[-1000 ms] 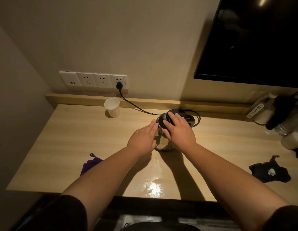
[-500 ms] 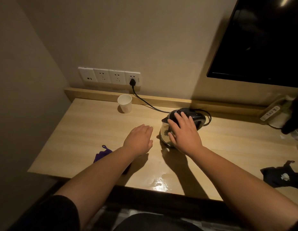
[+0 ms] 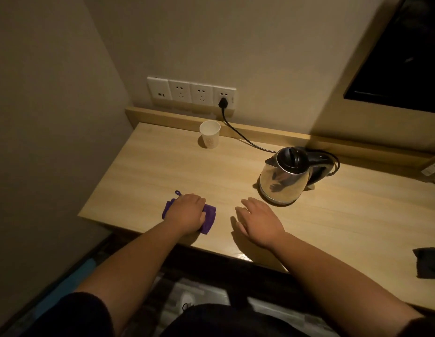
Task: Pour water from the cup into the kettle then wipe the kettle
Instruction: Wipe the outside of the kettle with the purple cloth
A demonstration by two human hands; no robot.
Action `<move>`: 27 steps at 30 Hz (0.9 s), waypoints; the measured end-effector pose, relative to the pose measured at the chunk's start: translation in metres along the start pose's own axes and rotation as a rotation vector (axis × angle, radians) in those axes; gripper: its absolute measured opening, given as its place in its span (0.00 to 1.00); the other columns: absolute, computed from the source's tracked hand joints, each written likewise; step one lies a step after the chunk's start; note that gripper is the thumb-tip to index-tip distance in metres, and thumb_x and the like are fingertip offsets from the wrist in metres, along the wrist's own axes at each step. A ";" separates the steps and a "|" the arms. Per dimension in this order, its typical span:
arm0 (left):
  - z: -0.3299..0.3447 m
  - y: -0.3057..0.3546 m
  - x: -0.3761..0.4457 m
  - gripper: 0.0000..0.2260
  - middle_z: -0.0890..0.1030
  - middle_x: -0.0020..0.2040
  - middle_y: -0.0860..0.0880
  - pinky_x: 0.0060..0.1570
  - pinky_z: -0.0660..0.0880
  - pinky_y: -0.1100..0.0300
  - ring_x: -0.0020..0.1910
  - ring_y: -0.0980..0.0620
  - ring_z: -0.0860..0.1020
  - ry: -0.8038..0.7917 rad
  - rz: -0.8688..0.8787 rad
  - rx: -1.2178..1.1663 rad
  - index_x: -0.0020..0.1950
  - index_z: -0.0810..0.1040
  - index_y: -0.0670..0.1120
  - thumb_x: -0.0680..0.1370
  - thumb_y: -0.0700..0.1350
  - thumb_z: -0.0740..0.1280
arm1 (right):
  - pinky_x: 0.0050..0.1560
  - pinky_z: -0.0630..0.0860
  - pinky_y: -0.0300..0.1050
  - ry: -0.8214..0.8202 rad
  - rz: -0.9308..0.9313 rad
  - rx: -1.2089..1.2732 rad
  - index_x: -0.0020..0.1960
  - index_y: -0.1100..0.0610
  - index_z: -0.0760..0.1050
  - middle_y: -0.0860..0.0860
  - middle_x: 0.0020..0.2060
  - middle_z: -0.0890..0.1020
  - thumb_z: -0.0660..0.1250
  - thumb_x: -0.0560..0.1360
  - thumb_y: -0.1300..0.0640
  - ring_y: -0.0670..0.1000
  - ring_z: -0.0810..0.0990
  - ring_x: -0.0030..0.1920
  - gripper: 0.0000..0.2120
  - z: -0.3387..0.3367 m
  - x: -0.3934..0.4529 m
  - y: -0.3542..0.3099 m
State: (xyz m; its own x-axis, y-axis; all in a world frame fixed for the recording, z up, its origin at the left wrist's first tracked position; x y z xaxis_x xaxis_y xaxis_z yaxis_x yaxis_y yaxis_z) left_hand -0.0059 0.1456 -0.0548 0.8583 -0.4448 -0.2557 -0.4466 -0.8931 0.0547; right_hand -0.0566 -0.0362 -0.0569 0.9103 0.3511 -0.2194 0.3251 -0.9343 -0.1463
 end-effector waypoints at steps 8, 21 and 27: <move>0.036 -0.038 -0.009 0.21 0.71 0.67 0.47 0.63 0.69 0.52 0.63 0.47 0.70 -0.006 0.067 -0.045 0.69 0.67 0.46 0.78 0.52 0.59 | 0.61 0.68 0.51 0.015 0.162 0.077 0.60 0.53 0.71 0.54 0.60 0.75 0.55 0.79 0.44 0.54 0.69 0.58 0.17 0.049 0.007 -0.019; 0.091 -0.044 0.017 0.32 0.54 0.79 0.44 0.74 0.48 0.47 0.77 0.44 0.53 -0.081 0.483 0.077 0.78 0.53 0.45 0.80 0.62 0.51 | 0.75 0.51 0.61 -0.079 0.431 0.114 0.78 0.58 0.60 0.61 0.78 0.59 0.41 0.79 0.41 0.63 0.54 0.78 0.34 0.106 0.008 -0.026; 0.091 -0.044 0.017 0.28 0.72 0.67 0.42 0.58 0.70 0.47 0.60 0.42 0.72 0.050 0.548 0.167 0.72 0.65 0.43 0.79 0.60 0.58 | 0.76 0.48 0.59 -0.091 0.447 0.102 0.79 0.56 0.55 0.59 0.79 0.55 0.40 0.78 0.41 0.61 0.50 0.79 0.34 0.105 0.008 -0.028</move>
State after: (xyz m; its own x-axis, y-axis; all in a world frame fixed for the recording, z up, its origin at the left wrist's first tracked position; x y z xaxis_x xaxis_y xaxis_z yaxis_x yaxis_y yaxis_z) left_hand 0.0052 0.1840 -0.1497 0.4992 -0.8462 -0.1865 -0.8601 -0.5100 0.0117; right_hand -0.0849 -0.0005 -0.1557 0.9274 -0.0767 -0.3661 -0.1255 -0.9858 -0.1113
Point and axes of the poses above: each hand's wrist, its own x-axis towards the middle knuckle, its own z-axis out of the palm, y = z × x, the point moved 6 cm from there along x, towards the middle knuckle
